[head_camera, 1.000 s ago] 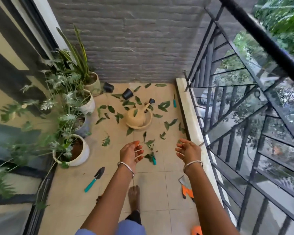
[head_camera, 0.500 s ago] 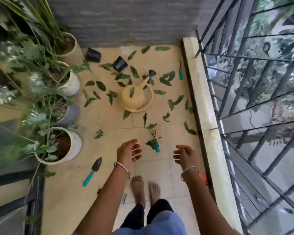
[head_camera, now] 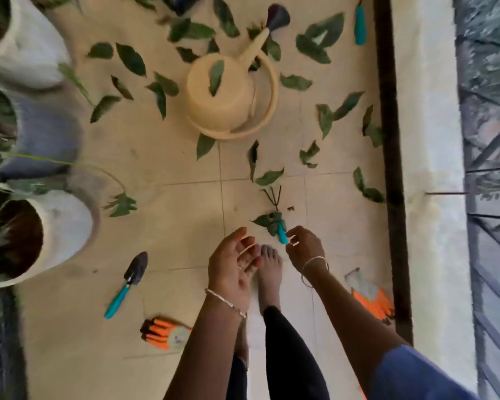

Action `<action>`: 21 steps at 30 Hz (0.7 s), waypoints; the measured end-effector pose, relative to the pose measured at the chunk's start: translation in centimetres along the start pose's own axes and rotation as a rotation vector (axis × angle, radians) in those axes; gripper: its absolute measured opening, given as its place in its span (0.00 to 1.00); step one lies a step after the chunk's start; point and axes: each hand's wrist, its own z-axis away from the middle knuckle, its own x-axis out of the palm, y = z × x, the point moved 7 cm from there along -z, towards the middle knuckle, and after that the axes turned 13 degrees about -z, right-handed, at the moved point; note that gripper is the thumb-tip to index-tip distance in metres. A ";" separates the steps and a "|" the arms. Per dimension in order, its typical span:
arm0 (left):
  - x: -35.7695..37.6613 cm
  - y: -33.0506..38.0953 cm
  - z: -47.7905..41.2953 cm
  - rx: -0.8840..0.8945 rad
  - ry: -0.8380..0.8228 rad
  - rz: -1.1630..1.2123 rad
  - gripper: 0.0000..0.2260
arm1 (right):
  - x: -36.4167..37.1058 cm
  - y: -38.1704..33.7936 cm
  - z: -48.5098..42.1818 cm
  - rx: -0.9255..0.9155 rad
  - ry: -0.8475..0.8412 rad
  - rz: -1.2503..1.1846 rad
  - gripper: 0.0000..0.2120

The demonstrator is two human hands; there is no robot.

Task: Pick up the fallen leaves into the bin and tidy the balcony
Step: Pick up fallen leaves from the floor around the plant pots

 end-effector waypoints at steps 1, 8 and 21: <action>0.2 -0.4 -2.1 -0.004 0.011 0.002 0.05 | 1.4 1.0 -2.1 -0.024 -0.015 0.040 0.15; 1.8 -1.9 -14.5 -0.065 0.043 -0.129 0.04 | 8.3 3.7 -12.8 -0.336 -0.109 0.333 0.23; 14.7 11.5 -21.5 0.211 -0.371 -0.049 0.07 | 11.1 5.3 -18.3 -0.636 -0.064 0.516 0.16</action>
